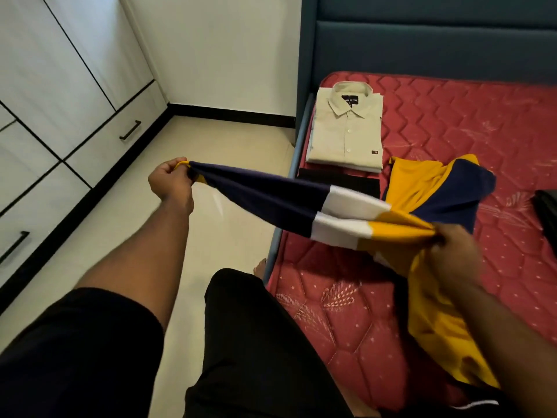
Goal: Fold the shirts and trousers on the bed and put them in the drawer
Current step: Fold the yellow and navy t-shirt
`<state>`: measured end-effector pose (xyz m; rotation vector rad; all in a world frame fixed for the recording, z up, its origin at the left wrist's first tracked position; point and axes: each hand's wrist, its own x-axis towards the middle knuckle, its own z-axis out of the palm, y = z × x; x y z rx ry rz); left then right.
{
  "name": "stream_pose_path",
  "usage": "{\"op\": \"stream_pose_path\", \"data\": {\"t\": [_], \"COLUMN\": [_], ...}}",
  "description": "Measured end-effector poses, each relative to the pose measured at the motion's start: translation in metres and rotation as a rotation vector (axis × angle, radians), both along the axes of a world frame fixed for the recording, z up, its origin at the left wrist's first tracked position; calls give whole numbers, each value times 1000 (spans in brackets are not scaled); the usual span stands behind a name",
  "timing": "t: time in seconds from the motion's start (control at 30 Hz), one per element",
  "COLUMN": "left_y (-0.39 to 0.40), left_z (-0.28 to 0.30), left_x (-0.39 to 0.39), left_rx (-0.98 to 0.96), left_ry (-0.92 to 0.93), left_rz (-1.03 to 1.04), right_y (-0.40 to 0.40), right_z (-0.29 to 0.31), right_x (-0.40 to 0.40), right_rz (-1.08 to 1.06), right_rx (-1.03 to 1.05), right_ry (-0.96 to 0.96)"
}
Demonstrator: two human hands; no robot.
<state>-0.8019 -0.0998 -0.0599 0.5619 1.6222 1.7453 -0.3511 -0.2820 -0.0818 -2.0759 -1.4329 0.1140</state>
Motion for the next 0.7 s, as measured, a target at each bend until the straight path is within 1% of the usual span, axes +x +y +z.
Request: {"op": "stream_pose_path", "data": {"t": [0.1,0.17,0.2,0.27,0.33,0.37,0.4,0.43,0.47,0.5,0.53,0.57,0.6,0.67,0.7], "left_y": [5,9,11,14,14,10,0,-15,-32,-49,-64,-78,-92,-116,-126], "left_z": [16,18,12,-2,-22,-29,-35,-39,-41,-41,-43,-48,-52,-61,-65], "left_x": [-10,-19,-25,-37,-45,-40,-26,-5,22,54,85,117,146,195,214], "left_rx": [29,49,20,-90,-323,-471,-594,-645,-594,-454,-275,-143,-59,-25,-33], "left_ry": [10,12,31,71,106,164,284,450,610,696,720,711,698,731,792], "left_rz": [63,98,111,133,126,85,-4,-125,-270,-428,-602,-787,-961,-1218,-1261], "right_y": [18,30,34,45,51,51,50,47,44,40,38,36,35,33,31], "right_z": [35,51,54,57,51,45,38,32,26,21,17,15,13,12,13], "right_x": [15,14,11,2,-12,-20,-29,-38,-46,-52,-57,-59,-61,-60,-60], "right_rz": [16,-25,-50,-76,-42,-2,43,85,120,147,168,180,190,200,201], "right_rx": [87,148,164,172,121,82,42,6,-16,-27,-25,-27,-29,-32,-30], "right_ry": [-4,20,39,91,178,220,252,267,274,272,275,277,282,267,253]}}
